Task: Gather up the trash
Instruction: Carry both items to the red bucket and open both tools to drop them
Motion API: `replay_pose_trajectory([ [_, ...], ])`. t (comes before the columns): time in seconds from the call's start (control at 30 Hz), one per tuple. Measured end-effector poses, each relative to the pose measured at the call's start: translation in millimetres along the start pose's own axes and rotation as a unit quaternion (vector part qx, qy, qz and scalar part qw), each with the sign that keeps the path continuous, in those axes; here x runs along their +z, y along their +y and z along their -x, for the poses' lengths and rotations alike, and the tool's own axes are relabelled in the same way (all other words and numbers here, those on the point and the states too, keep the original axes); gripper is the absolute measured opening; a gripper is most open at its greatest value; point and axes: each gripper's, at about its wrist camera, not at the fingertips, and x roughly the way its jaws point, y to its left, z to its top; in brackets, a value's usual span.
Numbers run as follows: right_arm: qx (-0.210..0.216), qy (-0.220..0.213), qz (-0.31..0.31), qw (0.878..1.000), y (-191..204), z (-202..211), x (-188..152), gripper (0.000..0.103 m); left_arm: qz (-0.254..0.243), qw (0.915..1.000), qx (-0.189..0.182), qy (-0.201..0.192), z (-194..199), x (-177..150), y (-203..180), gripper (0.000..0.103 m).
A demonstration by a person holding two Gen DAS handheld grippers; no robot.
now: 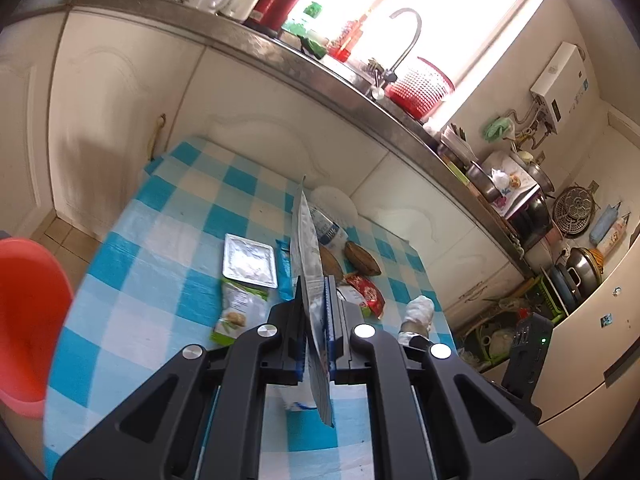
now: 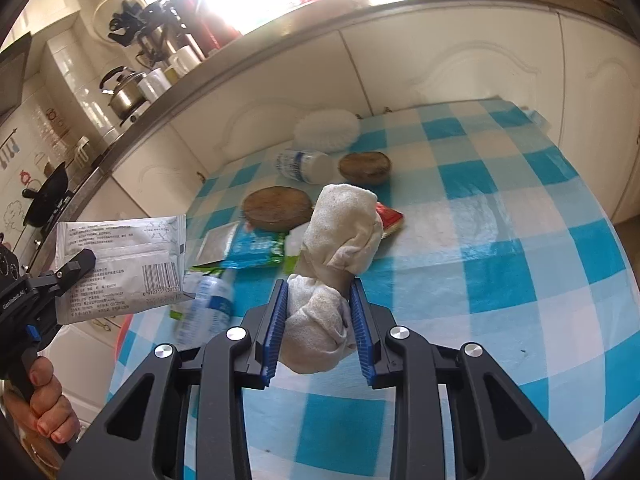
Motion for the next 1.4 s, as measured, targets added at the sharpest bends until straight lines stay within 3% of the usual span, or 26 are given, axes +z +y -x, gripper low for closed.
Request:
replay_pose_trajectory([
  [0.33, 0.063, 0.007, 0.081, 0.995, 90, -1, 8, 0.033, 0.019, 0.996, 0.07, -0.053, 61, 11, 53, 0.009],
  [0.63, 0.145, 0.057, 0.17, 0.973, 210, -33, -8, 0.033, 0.068, 0.9827, 0.155, -0.076, 101, 6, 129, 0.009],
  [0.97, 0.176, 0.146, 0.261, 0.938, 323, -107, -51, 0.033, 0.123, 0.9683, 0.213, -0.042, 98, -23, 204, 0.009],
  [1.27, 0.155, 0.179, 0.31, 0.921, 364, -157, -80, 0.038, 0.147, 0.9611, 0.233, 0.011, 73, -39, 248, 0.011],
  [1.33, 0.155, 0.176, 0.305, 0.923, 365, -162, -82, 0.041, 0.154, 0.958, 0.242, 0.015, 69, -42, 255, 0.014],
  [1.4, 0.162, 0.166, 0.293, 0.928, 361, -159, -80, 0.057, 0.16, 0.9573, 0.24, 0.017, 67, -44, 259, 0.042],
])
